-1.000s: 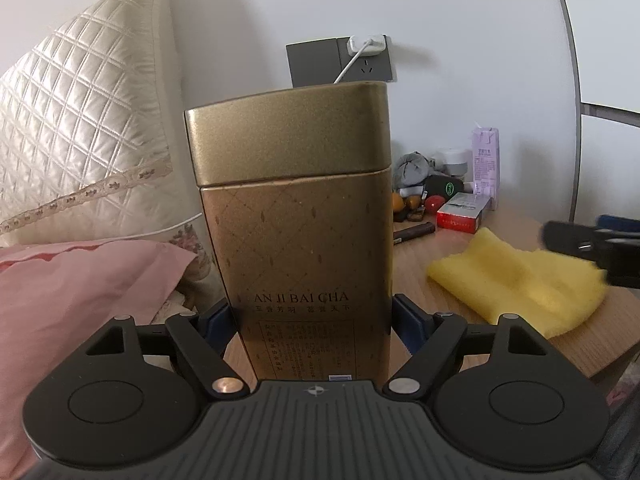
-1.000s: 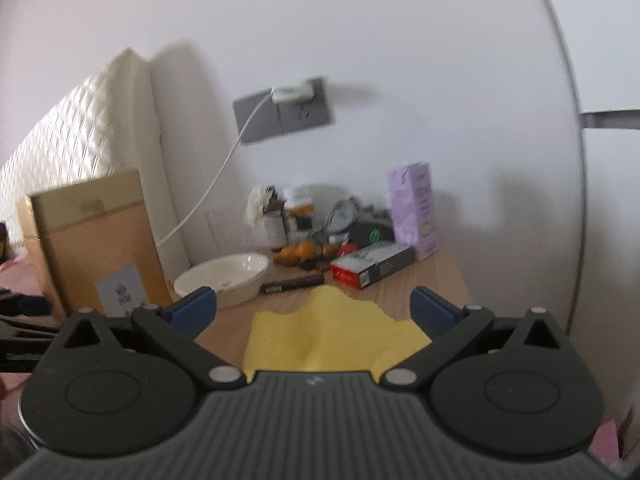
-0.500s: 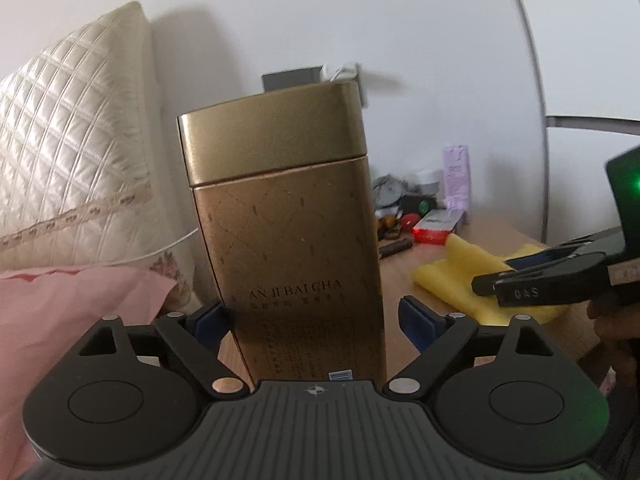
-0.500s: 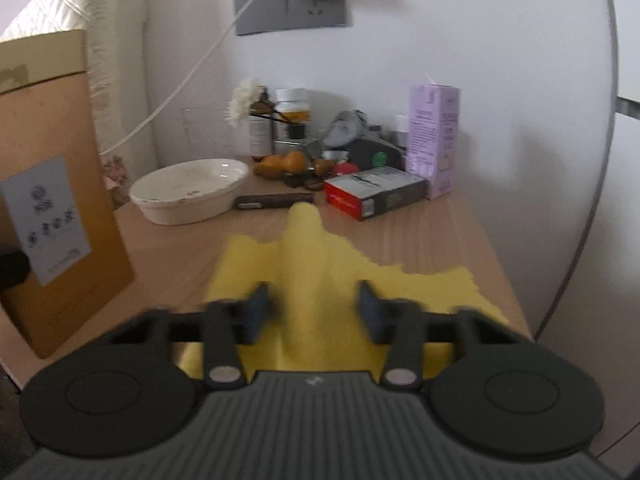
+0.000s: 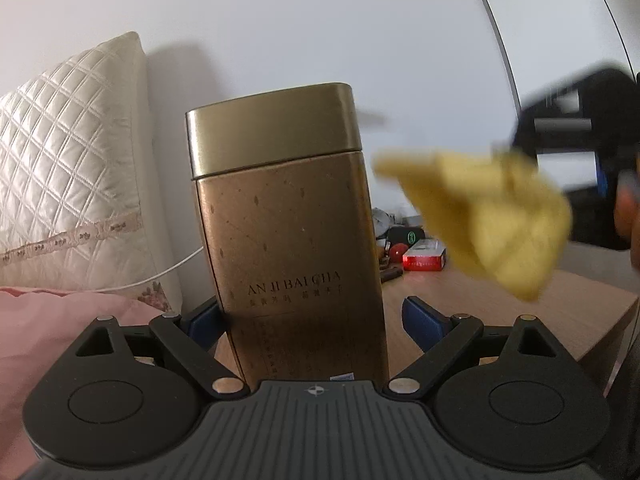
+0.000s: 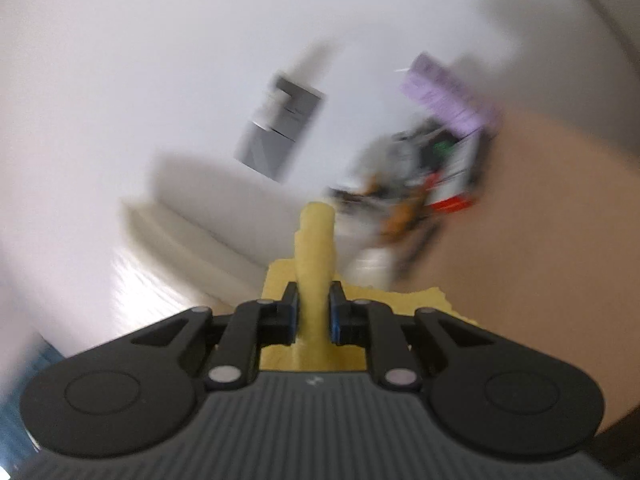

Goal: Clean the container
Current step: 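Lift the yellow cloth with the right gripper toward the tin's side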

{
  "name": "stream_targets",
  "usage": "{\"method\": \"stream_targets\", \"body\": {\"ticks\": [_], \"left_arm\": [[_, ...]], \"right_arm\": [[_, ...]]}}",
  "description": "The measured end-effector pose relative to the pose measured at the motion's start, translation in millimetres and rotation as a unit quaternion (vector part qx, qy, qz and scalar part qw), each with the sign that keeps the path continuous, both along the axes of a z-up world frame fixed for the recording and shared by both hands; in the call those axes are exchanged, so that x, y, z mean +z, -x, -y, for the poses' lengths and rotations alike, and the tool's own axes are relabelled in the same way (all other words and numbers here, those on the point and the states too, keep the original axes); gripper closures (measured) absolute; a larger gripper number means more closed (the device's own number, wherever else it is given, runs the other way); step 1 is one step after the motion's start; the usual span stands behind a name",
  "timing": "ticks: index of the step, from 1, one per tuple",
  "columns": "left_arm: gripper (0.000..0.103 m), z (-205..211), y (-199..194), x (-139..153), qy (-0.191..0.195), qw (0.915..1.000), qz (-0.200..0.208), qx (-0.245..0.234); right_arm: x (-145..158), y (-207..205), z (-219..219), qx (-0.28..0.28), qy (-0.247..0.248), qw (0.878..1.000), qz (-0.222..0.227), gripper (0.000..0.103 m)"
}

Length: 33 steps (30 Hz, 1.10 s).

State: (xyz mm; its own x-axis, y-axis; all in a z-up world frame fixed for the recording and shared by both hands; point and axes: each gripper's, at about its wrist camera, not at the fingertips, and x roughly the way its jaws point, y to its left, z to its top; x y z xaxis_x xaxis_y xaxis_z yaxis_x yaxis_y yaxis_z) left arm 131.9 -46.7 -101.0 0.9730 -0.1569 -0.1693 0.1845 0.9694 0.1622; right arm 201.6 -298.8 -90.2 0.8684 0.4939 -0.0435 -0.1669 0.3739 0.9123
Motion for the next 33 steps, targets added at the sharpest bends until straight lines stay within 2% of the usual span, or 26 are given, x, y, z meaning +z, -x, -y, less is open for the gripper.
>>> {"method": "stream_targets", "body": {"ticks": [1,3,6,9,15,19,22,25,28,33], "left_arm": [[0.009,-1.4,0.2,0.6,0.007,1.0000,0.001,-0.002],[0.010,-4.0,2.0,2.1,0.021,0.9998,0.001,-0.004],[0.016,-4.5,3.7,3.7,0.031,0.9995,0.004,0.005],[0.020,-0.3,8.7,2.6,0.028,0.9994,0.010,0.020],[0.022,2.4,14.4,4.2,0.029,0.9994,0.008,0.019],[0.022,1.6,14.2,3.5,0.027,0.9994,0.010,0.017],[0.022,1.9,13.5,3.8,0.026,0.9995,0.010,0.016],[0.022,2.9,13.4,4.5,0.027,0.9995,0.009,0.015],[0.022,4.3,15.1,3.8,0.026,0.9995,0.012,0.011],[0.022,4.1,16.0,0.8,0.028,0.9994,0.020,0.005]], "right_arm": [[3.0,0.3,-1.6,0.005,-0.045,0.999,0.007,0.087],[7.1,-0.8,-10.3,0.014,-0.098,0.995,0.015,0.087],[13.8,-4.0,-27.6,0.033,-0.121,0.992,0.008,0.087],[14.8,-8.2,-39.6,0.047,-0.124,0.991,0.001,0.087],[0.0,-14.1,-53.3,0.049,-0.096,0.994,-0.003,0.087],[-19.3,-15.4,-51.7,0.050,-0.083,0.995,-0.033,0.087],[-35.6,-14.9,-50.1,0.051,-0.093,0.993,-0.056,0.087],[-34.4,-16.1,-49.4,0.050,-0.095,0.993,-0.054,0.087],[-19.1,-17.0,-46.9,0.057,-0.110,0.992,-0.027,0.087],[4.2,-16.0,-42.9,0.062,-0.107,0.992,0.011,0.087]]}}
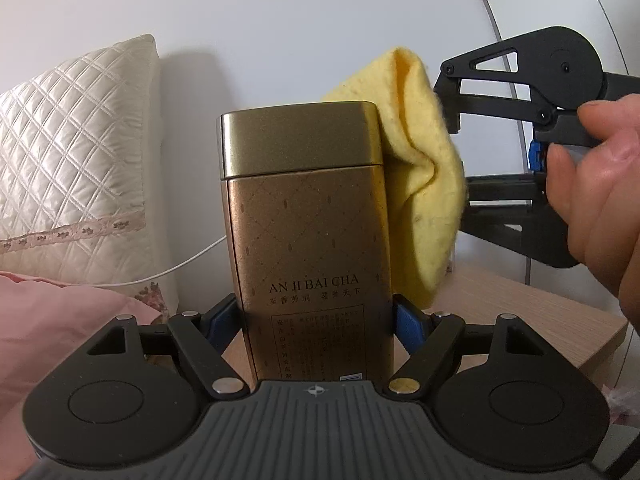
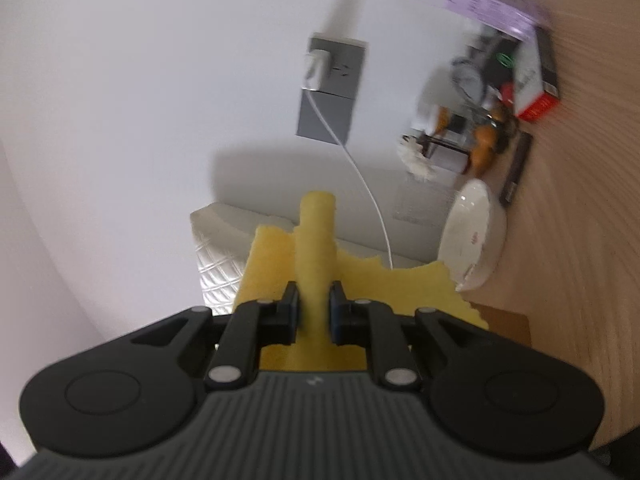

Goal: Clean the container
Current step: 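Lift the yellow cloth with the right gripper toward the tin's side, then wipe the tin's side with the cloth in the right gripper while the left gripper holds the tin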

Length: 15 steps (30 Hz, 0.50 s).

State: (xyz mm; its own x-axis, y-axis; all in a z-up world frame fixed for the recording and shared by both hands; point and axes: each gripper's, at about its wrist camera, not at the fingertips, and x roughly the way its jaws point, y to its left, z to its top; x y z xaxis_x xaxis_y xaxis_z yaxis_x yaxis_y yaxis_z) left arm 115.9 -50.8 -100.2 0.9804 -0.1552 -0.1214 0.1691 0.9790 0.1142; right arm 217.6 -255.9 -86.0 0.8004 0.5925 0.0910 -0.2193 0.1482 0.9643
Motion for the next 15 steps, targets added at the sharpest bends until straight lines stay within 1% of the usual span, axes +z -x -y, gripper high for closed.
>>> {"method": "stream_targets", "body": {"ticks": [2,7,10,12,15], "left_arm": [[0.022,0.3,0.0,0.0,0.000,1.0000,0.001,-0.001],[0.022,0.5,-0.5,0.0,0.002,1.0000,0.002,-0.004],[0.022,0.4,-0.9,0.1,0.001,1.0000,0.002,-0.005],[0.022,0.5,-0.9,0.4,0.002,1.0000,0.002,-0.005],[0.022,0.8,-0.6,0.4,0.002,1.0000,0.002,-0.006]], "right_arm": [[-4.3,0.7,1.2,0.001,0.007,1.000,0.001,0.087],[-34.0,1.0,2.1,0.000,0.019,0.999,-0.039,0.087],[-50.5,-1.8,3.6,0.001,-0.003,0.998,-0.067,0.087],[-46.7,-4.0,3.9,0.002,-0.004,0.998,-0.064,0.087],[-28.5,-7.5,4.0,0.004,-0.016,0.999,-0.037,0.087]]}}
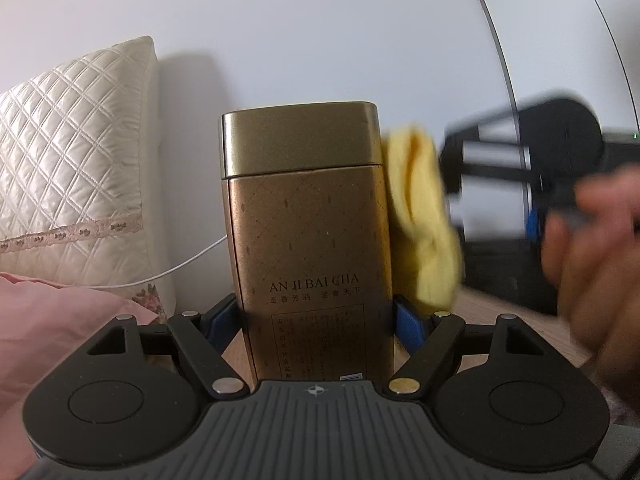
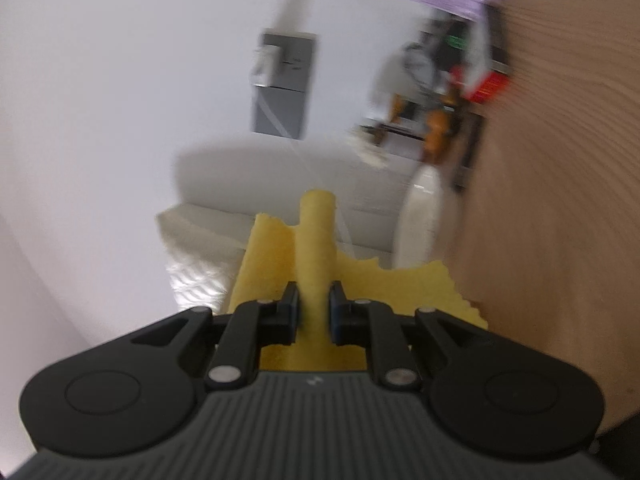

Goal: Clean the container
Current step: 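Wipe the tin's side with the cloth in the right gripper while the left gripper holds the tin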

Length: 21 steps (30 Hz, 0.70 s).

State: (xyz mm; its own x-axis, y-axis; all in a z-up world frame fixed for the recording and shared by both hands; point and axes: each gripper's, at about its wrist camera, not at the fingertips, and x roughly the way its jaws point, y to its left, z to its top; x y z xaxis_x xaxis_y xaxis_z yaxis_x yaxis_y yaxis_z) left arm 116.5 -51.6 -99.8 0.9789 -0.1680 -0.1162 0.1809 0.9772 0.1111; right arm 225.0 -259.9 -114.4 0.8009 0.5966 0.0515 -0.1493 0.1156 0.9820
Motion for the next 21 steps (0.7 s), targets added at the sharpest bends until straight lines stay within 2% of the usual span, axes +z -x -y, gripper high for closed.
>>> {"method": "stream_targets", "body": {"ticks": [3,6,10,13,15,18,21], "left_arm": [[0.022,0.0,0.0,0.2,0.000,1.0000,-0.001,-0.002],[0.022,-0.1,-0.2,0.8,0.000,1.0000,-0.001,-0.002],[0.022,0.5,0.0,0.4,0.000,1.0000,0.000,-0.001],[0.022,0.7,0.3,0.3,-0.001,1.0000,0.000,-0.001],[0.022,0.8,0.4,0.2,-0.001,1.0000,0.000,-0.002],[0.022,0.9,0.1,0.7,-0.002,1.0000,-0.002,-0.001],[0.022,0.5,0.4,1.0,-0.001,1.0000,-0.002,-0.003]], "right_arm": [[18.5,-2.4,0.1,-0.002,-0.007,0.999,0.033,0.087],[21.4,-4.3,-0.3,-0.008,0.012,0.999,0.043,0.087],[-2.9,-3.2,-0.2,-0.009,0.029,1.000,0.003,0.087],[-26.8,0.0,1.4,-0.004,0.020,0.999,-0.034,0.087],[-29.2,1.1,1.3,-0.004,0.021,0.999,-0.035,0.087],[-15.6,-0.1,1.0,-0.005,0.017,1.000,-0.010,0.087],[10.9,-3.1,-0.9,-0.010,0.030,0.999,0.037,0.087]]}}
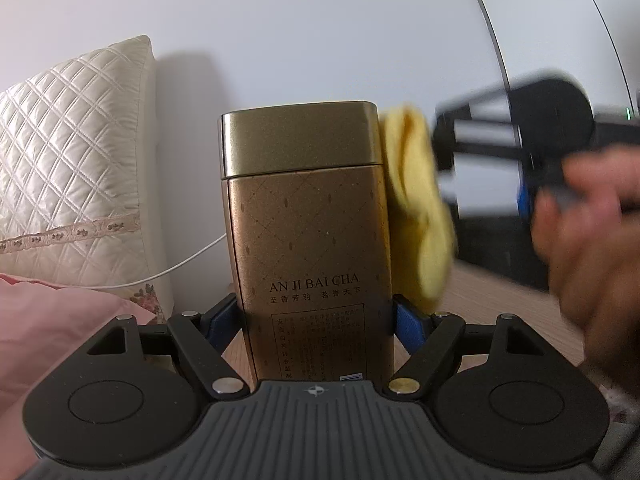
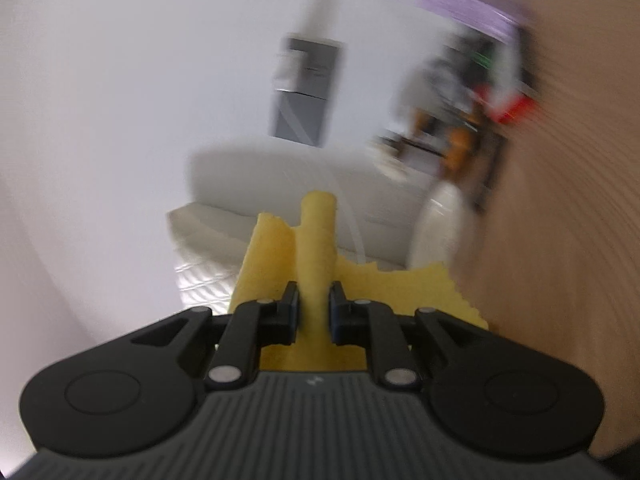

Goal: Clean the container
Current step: 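Wipe the tin's side with the cloth in the right gripper while the left gripper holds the tin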

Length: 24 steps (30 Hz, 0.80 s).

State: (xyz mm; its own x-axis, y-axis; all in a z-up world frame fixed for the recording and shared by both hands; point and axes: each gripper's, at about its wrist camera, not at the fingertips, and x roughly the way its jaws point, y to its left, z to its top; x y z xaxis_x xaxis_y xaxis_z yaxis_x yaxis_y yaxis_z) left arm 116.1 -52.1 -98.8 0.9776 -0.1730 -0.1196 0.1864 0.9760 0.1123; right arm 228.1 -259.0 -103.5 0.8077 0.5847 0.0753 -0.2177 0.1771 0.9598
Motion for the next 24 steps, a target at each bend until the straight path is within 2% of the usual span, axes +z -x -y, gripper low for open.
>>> {"method": "stream_targets", "body": {"ticks": [1,3,5,7,11,14,16,21,24], "left_arm": [[0.022,0.0,0.4,-0.3,0.000,1.0000,0.001,-0.001],[0.022,0.3,0.7,-0.9,0.000,1.0000,0.002,-0.002],[0.022,0.1,0.6,-1.1,0.002,1.0000,0.002,-0.002],[0.022,0.7,0.7,-1.5,0.000,1.0000,0.004,-0.002],[0.022,0.2,0.4,-1.7,-0.004,1.0000,0.004,-0.006],[0.022,0.2,0.2,-1.8,-0.003,1.0000,0.005,-0.006],[0.021,0.5,0.0,-1.9,-0.003,1.0000,0.005,-0.006],[0.022,1.2,0.5,-1.5,-0.002,1.0000,0.005,-0.006],[0.021,1.4,0.6,-1.8,-0.003,1.0000,0.006,-0.006]], "right_arm": [[6.3,-1.0,-0.1,-0.002,0.000,1.000,0.015,0.087],[17.5,0.7,-2.0,-0.014,0.032,0.998,0.050,0.087],[13.1,1.8,-3.0,-0.015,0.032,0.998,0.051,0.087],[2.5,1.6,-2.0,-0.015,0.031,0.999,0.038,0.087],[-33.1,1.0,-0.3,-0.011,0.023,0.999,-0.023,0.087],[-39.1,2.7,0.2,-0.006,0.020,0.999,-0.034,0.087],[-31.6,1.5,-0.1,-0.005,0.017,1.000,-0.024,0.087],[6.4,-1.6,-0.9,-0.004,-0.005,0.999,0.037,0.087],[15.5,-2.8,-2.8,-0.002,0.003,0.999,0.053,0.087]]}}
